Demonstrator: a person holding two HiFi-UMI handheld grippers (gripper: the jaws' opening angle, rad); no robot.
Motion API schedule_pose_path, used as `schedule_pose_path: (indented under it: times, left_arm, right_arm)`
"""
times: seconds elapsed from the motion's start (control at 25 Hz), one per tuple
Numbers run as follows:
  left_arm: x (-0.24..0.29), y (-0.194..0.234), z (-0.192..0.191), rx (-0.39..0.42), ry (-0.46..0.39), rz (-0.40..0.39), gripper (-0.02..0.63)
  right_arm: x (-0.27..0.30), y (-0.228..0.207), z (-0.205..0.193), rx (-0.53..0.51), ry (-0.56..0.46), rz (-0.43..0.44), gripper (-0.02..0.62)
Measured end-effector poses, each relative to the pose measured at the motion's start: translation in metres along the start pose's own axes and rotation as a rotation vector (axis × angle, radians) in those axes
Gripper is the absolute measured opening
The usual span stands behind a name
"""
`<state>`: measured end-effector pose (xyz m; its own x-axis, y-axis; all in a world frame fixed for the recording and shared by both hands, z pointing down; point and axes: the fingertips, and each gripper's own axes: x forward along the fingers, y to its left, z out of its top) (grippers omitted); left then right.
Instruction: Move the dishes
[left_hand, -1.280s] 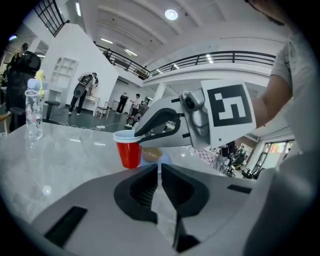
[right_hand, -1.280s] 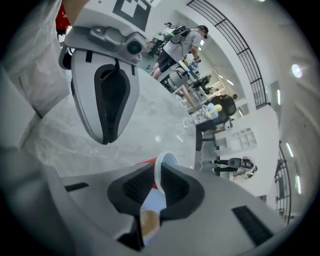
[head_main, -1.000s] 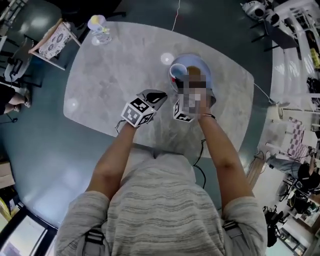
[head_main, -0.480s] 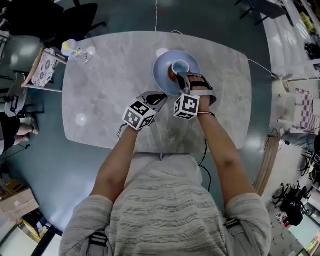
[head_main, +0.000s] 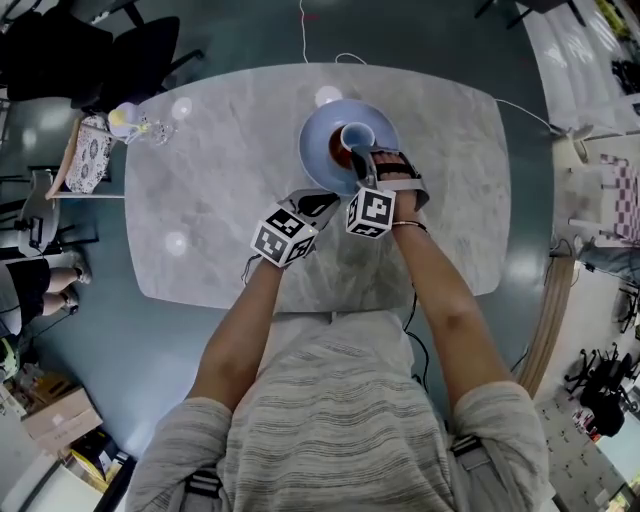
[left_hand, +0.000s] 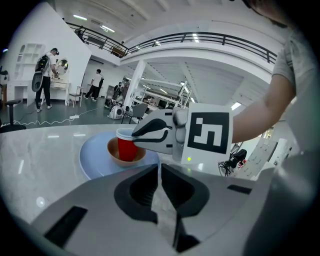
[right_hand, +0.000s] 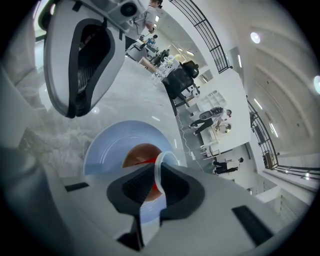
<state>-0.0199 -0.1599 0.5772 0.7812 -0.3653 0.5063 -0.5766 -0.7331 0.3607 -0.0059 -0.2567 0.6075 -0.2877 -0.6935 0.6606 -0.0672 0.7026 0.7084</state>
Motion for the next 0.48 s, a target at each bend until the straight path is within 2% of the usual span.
schedule_pose_path:
  times: [0.2, 0.48]
  left_arm:
    - [0.006, 0.002, 0.002, -0.005, 0.003, -0.013, 0.035]
    - [0.009, 0.009, 0.003, -0.021, 0.005, -0.006, 0.035]
  right_arm:
    - [0.005, 0.003, 0.002, 0.011, -0.015, 0.009, 0.055]
    - [0.006, 0.012, 0.004, 0.121, -0.034, 0.081, 0.068]
